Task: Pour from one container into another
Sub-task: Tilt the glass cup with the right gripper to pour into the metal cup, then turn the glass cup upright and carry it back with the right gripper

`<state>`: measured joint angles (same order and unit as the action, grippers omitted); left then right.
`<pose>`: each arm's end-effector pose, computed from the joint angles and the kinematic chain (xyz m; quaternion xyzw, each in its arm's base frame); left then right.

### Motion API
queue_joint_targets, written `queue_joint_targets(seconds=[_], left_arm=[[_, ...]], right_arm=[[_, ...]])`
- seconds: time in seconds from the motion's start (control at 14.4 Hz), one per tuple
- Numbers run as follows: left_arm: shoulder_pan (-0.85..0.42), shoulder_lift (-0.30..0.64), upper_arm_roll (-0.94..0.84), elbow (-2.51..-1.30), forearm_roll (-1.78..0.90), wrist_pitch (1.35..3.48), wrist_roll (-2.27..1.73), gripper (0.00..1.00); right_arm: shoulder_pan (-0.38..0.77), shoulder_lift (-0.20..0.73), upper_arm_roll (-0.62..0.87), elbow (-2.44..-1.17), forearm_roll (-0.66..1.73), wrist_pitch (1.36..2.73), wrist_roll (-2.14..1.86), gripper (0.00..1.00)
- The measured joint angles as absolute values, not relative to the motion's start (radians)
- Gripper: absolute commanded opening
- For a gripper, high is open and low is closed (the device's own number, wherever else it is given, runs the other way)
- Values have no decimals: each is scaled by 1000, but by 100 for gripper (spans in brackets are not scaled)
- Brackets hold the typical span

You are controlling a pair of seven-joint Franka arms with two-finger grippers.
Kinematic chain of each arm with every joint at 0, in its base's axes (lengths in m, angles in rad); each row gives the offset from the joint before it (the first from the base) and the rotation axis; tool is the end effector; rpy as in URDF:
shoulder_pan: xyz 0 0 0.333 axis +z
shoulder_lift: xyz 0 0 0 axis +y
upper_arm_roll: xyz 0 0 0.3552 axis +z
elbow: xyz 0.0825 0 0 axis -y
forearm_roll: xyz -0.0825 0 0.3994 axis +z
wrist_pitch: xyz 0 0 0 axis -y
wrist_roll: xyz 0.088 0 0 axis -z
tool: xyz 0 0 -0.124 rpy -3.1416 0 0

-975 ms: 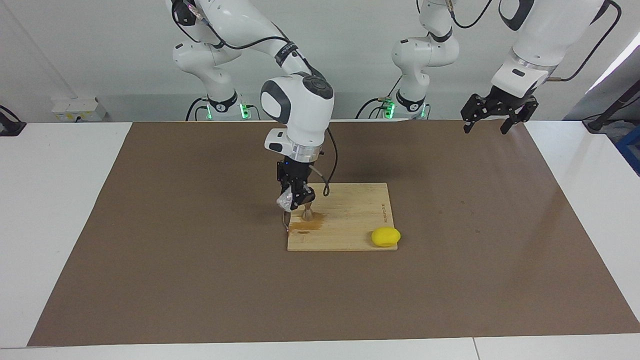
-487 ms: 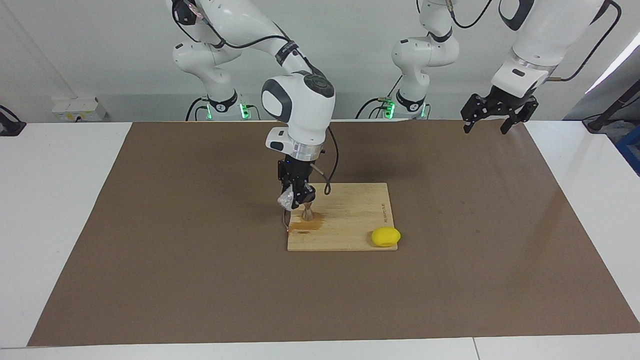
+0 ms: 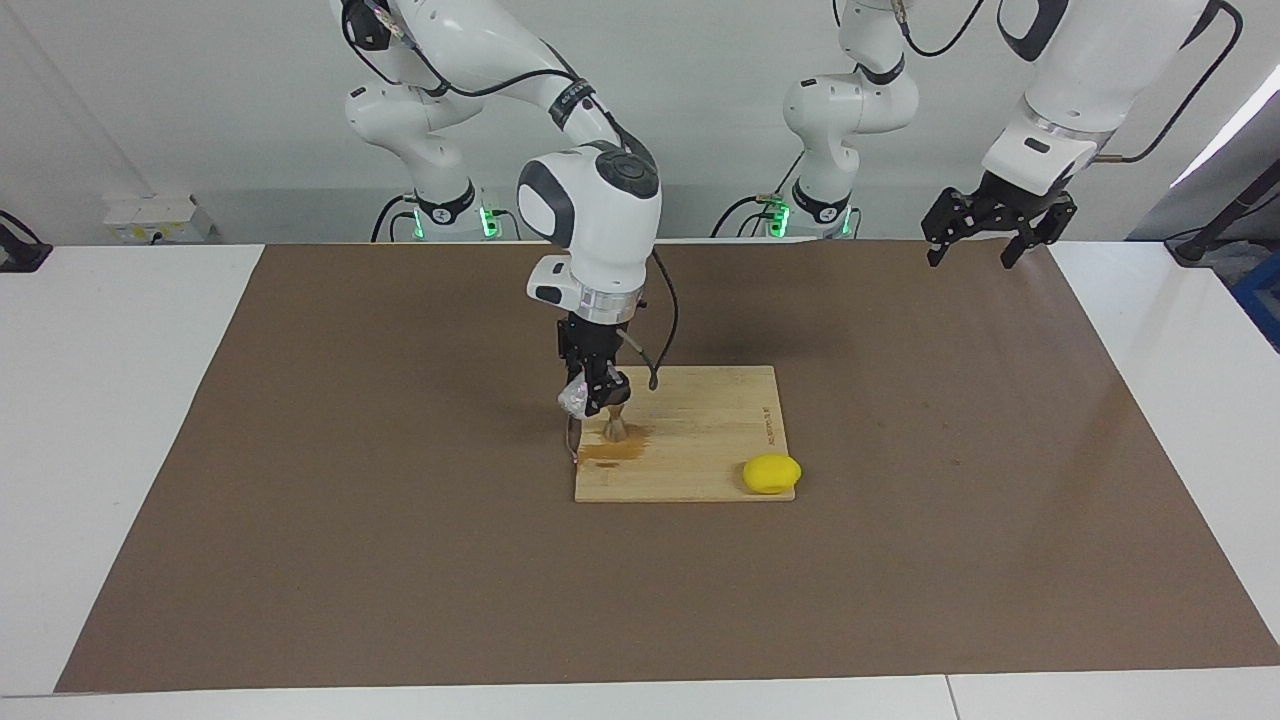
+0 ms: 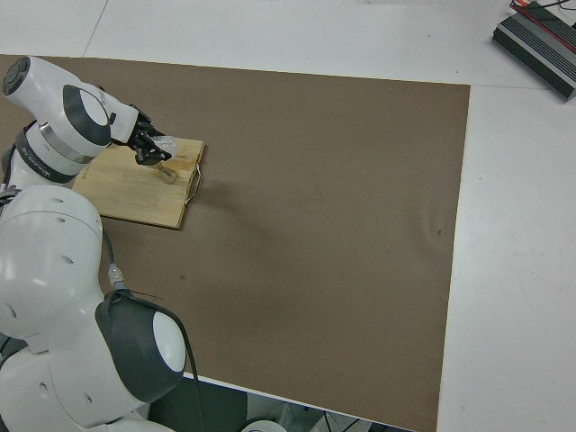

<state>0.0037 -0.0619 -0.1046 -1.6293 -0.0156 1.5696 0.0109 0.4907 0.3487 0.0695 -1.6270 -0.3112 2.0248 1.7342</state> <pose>0.5447 -0.0591 0.6525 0.9984 -0.0558 0.0007 0.0046 0.6024 0.3451 0.4408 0.8581 -0.4962 0.1282 0.0302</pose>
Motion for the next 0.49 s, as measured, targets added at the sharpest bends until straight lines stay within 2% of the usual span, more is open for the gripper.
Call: queue_joint_targets(seconds=[0.49], left_arm=[[4, -62, -105, -1629, -16, 1570, 11, 100]], right_arm=[[473, 348, 68, -1608, -233, 2011, 1734, 0]])
